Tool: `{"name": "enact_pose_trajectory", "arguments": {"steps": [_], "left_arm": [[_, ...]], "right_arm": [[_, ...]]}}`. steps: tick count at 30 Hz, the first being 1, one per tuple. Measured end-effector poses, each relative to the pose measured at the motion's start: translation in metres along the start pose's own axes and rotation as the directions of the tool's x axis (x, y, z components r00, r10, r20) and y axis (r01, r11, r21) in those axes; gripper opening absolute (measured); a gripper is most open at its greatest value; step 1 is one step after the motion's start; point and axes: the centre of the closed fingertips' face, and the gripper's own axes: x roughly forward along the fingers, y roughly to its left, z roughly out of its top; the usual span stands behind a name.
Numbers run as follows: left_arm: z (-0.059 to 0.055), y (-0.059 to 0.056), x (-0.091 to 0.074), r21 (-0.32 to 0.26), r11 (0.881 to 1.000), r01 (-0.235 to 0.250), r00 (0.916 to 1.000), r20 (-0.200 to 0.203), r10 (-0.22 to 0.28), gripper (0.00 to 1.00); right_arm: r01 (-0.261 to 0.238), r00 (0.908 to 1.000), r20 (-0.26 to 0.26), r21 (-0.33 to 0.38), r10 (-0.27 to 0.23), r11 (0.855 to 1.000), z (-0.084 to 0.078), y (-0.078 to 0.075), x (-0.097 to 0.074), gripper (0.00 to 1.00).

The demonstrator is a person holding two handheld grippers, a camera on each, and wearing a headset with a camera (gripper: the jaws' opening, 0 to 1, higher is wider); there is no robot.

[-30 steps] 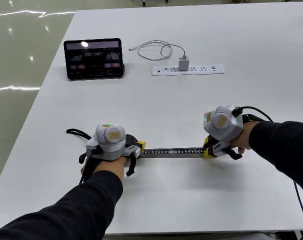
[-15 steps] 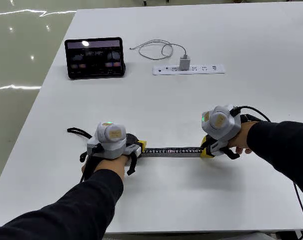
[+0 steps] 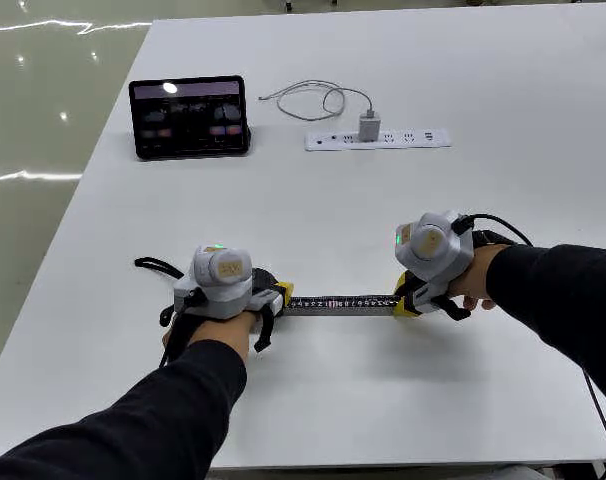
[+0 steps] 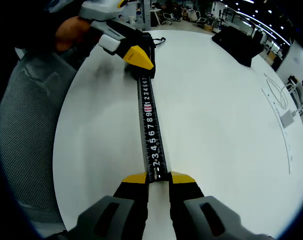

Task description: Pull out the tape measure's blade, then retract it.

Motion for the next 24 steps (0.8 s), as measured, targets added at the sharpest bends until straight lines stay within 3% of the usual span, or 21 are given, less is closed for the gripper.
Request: {"name": "enact_pose_trajectory", "arguments": {"steps": [9, 15, 24], "left_arm": [[0.0, 0.0, 0.0, -0.001, 1.0, 0.004, 1.0, 0.0, -0.004, 0.63], [0.0, 0.0, 0.0, 0.001, 1.0, 0.01, 1.0, -0.003, -0.01, 0.63], [0.0, 0.0, -0.001, -0.002, 1.0, 0.008, 1.0, -0.003, -0.008, 0.63]], "right_arm": [[0.005, 0.9999, 0.012, 0.011, -0.005, 1.0, 0.007, 0.002, 0.003, 0.11], [-0.003, 0.9993, 0.038, -0.001, 0.003, 1.0, 0.025, 0.007, 0.009, 0.11], [-0.004, 0.9991, 0.042, -0.009, 0.005, 1.0, 0.034, 0.007, 0.014, 0.11]]}}
